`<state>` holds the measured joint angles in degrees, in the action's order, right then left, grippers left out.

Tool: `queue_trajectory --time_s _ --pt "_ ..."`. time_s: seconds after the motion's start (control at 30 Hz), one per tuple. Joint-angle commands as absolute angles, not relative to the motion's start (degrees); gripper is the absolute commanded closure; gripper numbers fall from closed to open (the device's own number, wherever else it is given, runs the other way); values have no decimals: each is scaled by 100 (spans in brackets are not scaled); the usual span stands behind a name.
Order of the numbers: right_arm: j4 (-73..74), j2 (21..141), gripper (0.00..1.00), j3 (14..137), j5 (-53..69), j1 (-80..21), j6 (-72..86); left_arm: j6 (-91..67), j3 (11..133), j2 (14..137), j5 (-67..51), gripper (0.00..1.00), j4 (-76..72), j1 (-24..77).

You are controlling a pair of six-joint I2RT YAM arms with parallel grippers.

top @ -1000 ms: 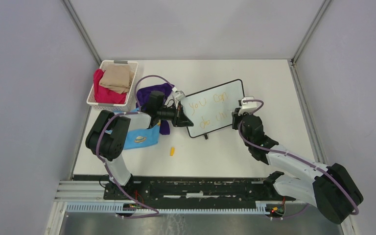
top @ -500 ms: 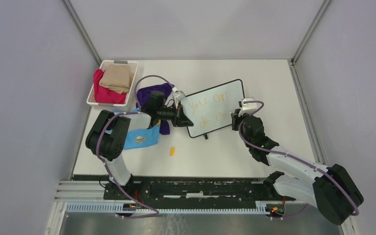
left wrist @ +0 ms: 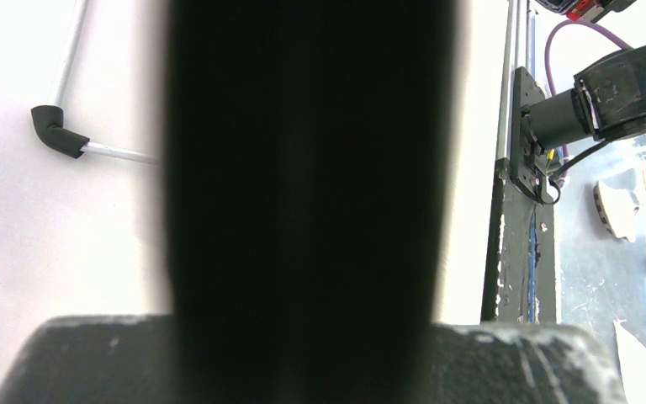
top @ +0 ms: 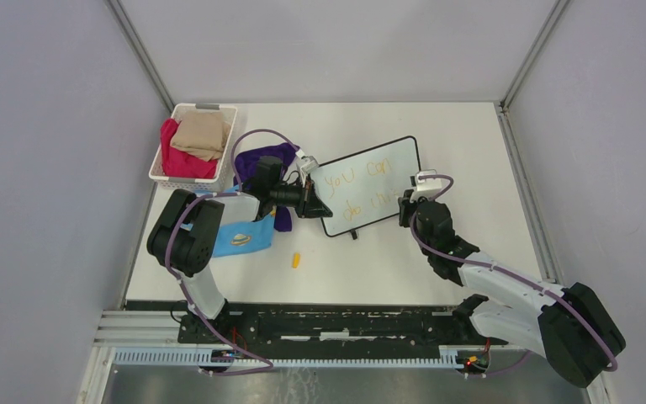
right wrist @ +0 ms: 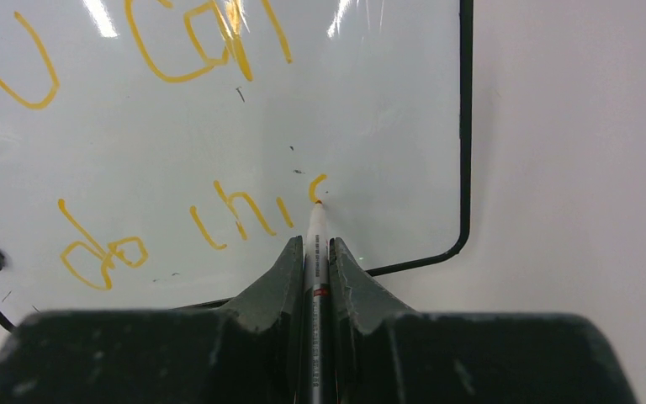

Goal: Write a sentence on the whiteboard

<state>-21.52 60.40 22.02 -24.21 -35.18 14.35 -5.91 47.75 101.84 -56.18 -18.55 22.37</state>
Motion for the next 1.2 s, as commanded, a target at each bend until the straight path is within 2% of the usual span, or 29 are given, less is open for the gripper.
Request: queue_trajectory --time_s 0.0,0.33,0.97,1.17 --pt "-1922 6080 100 2179 -2700 -3512 1537 -156 4667 10537 -4961 98 -1054 2408" --pt "-1736 6191 100 2228 -2706 -3502 1578 -149 4676 10524 -4948 98 -1037 2416" --pt "-1934 6194 100 2349 -1635 -3496 1570 -132 4685 10520 -4939 98 -1002 2435" --pt "-1704 5846 100 2399 -1740 -3503 1574 -124 4685 10504 -4926 98 -994 2435"
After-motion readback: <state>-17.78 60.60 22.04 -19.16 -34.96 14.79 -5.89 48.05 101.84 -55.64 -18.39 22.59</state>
